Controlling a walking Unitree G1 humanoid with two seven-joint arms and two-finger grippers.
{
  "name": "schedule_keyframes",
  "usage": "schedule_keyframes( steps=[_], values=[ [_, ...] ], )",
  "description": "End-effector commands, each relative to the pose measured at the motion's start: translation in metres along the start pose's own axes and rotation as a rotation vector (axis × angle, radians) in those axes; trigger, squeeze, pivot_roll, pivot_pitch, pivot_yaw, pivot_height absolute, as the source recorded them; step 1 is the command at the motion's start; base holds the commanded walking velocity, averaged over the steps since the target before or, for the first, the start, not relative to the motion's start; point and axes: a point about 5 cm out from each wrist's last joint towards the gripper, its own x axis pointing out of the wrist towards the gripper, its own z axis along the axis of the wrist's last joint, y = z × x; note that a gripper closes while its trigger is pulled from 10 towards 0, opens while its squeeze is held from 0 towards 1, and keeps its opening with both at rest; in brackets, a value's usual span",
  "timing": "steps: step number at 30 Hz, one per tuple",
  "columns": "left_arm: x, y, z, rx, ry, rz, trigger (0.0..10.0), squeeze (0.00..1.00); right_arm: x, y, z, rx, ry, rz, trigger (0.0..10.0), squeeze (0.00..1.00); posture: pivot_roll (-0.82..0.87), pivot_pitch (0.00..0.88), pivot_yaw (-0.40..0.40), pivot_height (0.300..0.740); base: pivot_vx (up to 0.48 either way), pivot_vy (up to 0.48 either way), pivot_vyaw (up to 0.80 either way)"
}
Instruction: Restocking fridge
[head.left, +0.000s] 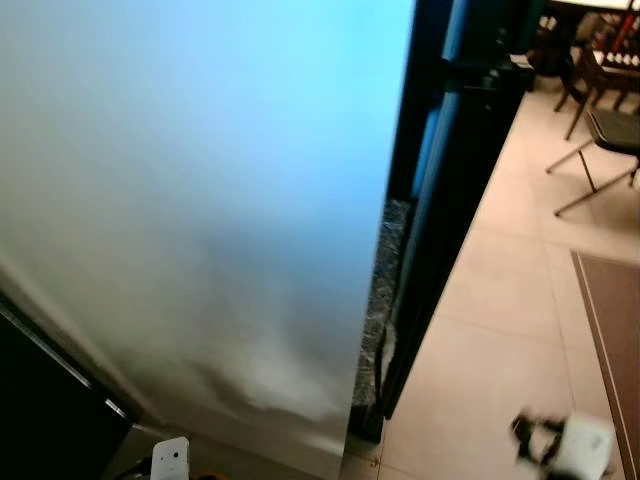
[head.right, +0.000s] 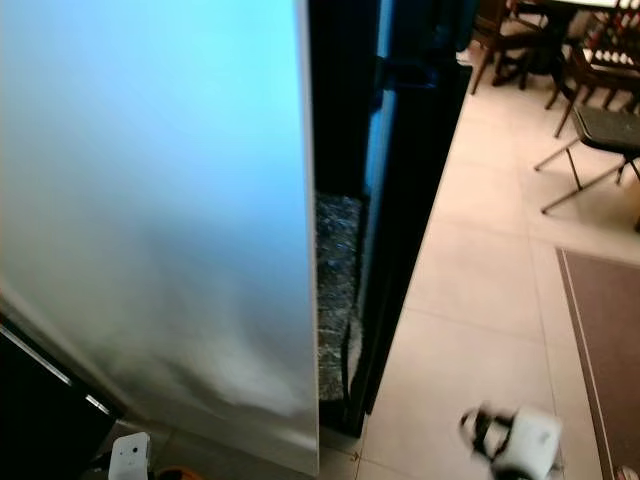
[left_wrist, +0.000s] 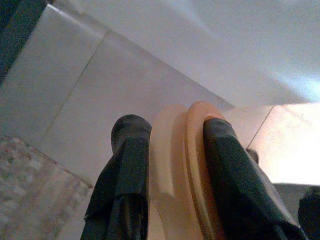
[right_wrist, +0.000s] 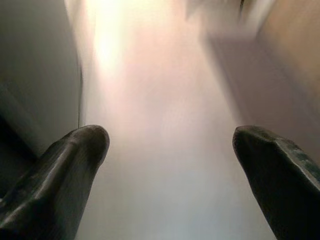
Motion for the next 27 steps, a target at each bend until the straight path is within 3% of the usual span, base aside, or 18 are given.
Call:
schedule_keyframes(
  steps=[1,4,7,10,13,15,16,18,21,22,23,24,25,26,27],
  values=[
    [-0.003,0.006,-0.012,0.003,0.044,0.023,10.0,0.00,-0.007,0.004,-0.002,0.004,-0.032,0.033,10.0,0.00,-0.05,0.000,-0.013,0.740,0.000,0.000,0.00],
    [-0.003,0.006,-0.013,0.003,0.045,0.022,10.0,0.00,-0.005,0.007,0.009,0.007,-0.084,0.052,10.0,0.00,-0.05,0.000,-0.016,0.740,0.000,0.000,0.00],
    [-0.004,0.005,-0.016,0.003,0.050,0.018,10.0,0.00,-0.002,0.022,0.046,-0.012,-0.256,0.111,10.0,0.00,-0.06,0.000,-0.025,0.740,0.000,0.000,0.00],
    [-0.004,0.003,-0.018,0.004,0.053,0.015,10.0,0.00,-0.006,0.033,0.058,-0.003,-0.301,0.139,10.0,0.00,-0.06,0.000,-0.029,0.740,0.000,0.000,0.00],
    [-0.004,0.002,-0.019,0.004,0.053,0.012,10.0,0.00,-0.023,0.084,0.085,0.053,-0.381,0.292,10.0,0.00,-0.06,0.000,-0.031,0.740,0.000,0.000,0.00],
    [-0.004,0.003,-0.018,0.003,0.053,0.015,10.0,0.00,-0.025,0.098,0.092,0.056,-0.394,0.346,10.0,0.00,-0.06,0.000,-0.032,0.740,0.000,0.000,0.00],
    [-0.004,0.003,-0.018,0.003,0.053,0.015,10.0,0.00,-0.025,0.098,0.092,0.056,-0.394,0.346,10.0,0.00,-0.06,0.000,-0.032,0.740,0.000,0.000,0.00],
    [-0.004,0.007,-0.018,-0.002,0.054,0.026,10.0,0.00,-0.029,0.126,0.102,0.093,-0.398,0.452,10.0,0.00,-0.05,0.000,-0.033,0.740,0.000,0.000,0.00],
    [-0.004,0.008,-0.018,-0.003,0.054,0.030,10.0,0.00,-0.032,0.139,0.109,0.097,-0.391,0.491,10.0,0.00,-0.04,0.000,-0.035,0.740,0.000,0.000,0.00],
    [-0.005,0.009,-0.018,-0.005,0.053,0.032,10.0,0.00,-0.034,0.140,0.109,0.101,-0.386,0.493,10.0,0.24,-0.04,0.000,-0.036,0.740,0.000,0.000,0.00],
    [-0.005,0.009,-0.018,-0.006,0.053,0.033,10.0,0.00,-0.036,0.141,0.111,0.103,-0.374,0.493,10.0,0.24,-0.04,0.000,-0.036,0.740,0.000,0.000,0.00],
    [-0.005,0.009,-0.018,-0.008,0.053,0.034,10.0,0.00,-0.037,0.141,0.111,0.105,-0.364,0.489,10.0,0.39,-0.04,0.000,-0.036,0.740,0.000,0.000,0.00],
    [-0.005,0.009,-0.018,-0.009,0.053,0.035,10.0,0.00,-0.038,0.141,0.111,0.109,-0.356,0.483,10.0,0.47,-0.04,0.000,-0.036,0.740,0.000,0.000,0.00],
    [-0.005,0.010,-0.019,-0.010,0.053,0.035,10.0,0.00,-0.038,0.140,0.112,0.113,-0.352,0.481,10.0,1.00,-0.04,0.000,-0.035,0.740,0.000,0.000,0.00],
    [-0.005,0.010,-0.019,-0.011,0.054,0.036,10.0,0.00,-0.038,0.140,0.112,0.113,-0.351,0.481,10.0,1.00,-0.04,0.000,-0.033,0.740,0.000,0.000,0.00]
  ],
)
